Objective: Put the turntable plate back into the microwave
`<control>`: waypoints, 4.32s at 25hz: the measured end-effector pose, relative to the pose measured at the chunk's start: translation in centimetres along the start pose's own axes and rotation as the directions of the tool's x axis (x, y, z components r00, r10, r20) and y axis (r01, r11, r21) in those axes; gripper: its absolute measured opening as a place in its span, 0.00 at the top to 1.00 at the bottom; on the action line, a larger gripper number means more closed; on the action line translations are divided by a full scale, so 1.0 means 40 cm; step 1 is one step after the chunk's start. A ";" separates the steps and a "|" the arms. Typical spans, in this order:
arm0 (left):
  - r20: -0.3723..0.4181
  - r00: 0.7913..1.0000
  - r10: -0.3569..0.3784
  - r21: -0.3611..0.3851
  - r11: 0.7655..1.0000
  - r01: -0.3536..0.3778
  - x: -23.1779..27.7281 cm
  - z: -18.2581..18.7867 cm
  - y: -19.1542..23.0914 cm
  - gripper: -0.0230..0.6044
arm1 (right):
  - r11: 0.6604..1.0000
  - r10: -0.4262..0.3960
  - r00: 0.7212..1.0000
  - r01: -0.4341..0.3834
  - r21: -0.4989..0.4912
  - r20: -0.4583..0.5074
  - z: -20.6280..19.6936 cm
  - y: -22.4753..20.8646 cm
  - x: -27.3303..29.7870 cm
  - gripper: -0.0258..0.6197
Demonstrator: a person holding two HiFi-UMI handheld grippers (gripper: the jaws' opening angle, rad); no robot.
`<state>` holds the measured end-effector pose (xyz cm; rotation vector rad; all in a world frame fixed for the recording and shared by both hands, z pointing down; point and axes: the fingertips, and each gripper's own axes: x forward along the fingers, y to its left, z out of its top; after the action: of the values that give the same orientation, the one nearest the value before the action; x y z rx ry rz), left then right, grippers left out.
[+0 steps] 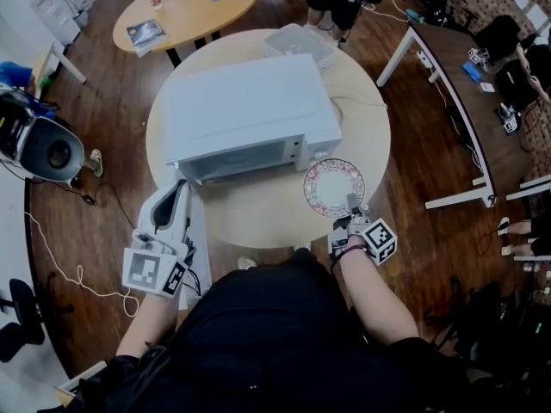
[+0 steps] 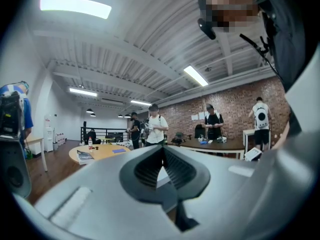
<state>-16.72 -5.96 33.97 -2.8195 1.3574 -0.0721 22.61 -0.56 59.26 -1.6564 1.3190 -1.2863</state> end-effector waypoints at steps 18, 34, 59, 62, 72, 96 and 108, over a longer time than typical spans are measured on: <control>-0.004 1.000 0.023 -0.039 0.999 -0.023 -0.049 -0.012 0.054 0.96 | 0.999 0.030 0.999 -0.030 0.019 -0.033 -0.087 0.049 0.013 0.91; 0.029 1.000 0.005 0.001 1.000 -0.005 -0.069 -0.013 0.031 0.96 | 0.999 0.040 0.994 -0.039 0.007 -0.100 -0.154 0.053 0.014 0.91; 0.039 0.998 0.057 -0.013 0.998 -0.057 -0.139 -0.026 0.058 0.96 | 0.992 0.119 0.957 -0.127 -0.014 -0.265 -0.311 0.135 0.067 0.91; 0.040 0.996 0.075 -0.017 0.997 -0.074 -0.148 -0.025 0.065 0.96 | 0.991 0.127 0.950 -0.137 -0.014 -0.285 -0.327 0.144 0.073 0.91; 0.048 0.993 0.111 -0.017 0.994 -0.111 -0.166 -0.021 0.068 0.96 | 0.985 0.161 0.925 -0.173 -0.005 -0.343 -0.365 0.169 0.095 0.91; 0.033 0.986 0.163 -0.043 0.986 -0.161 -0.200 -0.005 0.085 0.96 | 0.970 0.223 0.826 -0.243 0.029 -0.518 -0.522 0.242 0.115 0.91; 0.038 0.992 0.117 -0.098 0.989 -0.112 -0.112 -0.086 0.059 0.96 | 0.940 0.332 0.800 -0.326 0.103 -0.500 -0.465 0.217 0.107 0.91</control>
<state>-21.53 -3.90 37.18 -2.7929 1.5502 0.0563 2.27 -5.54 58.34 -1.0277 1.8117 -1.5655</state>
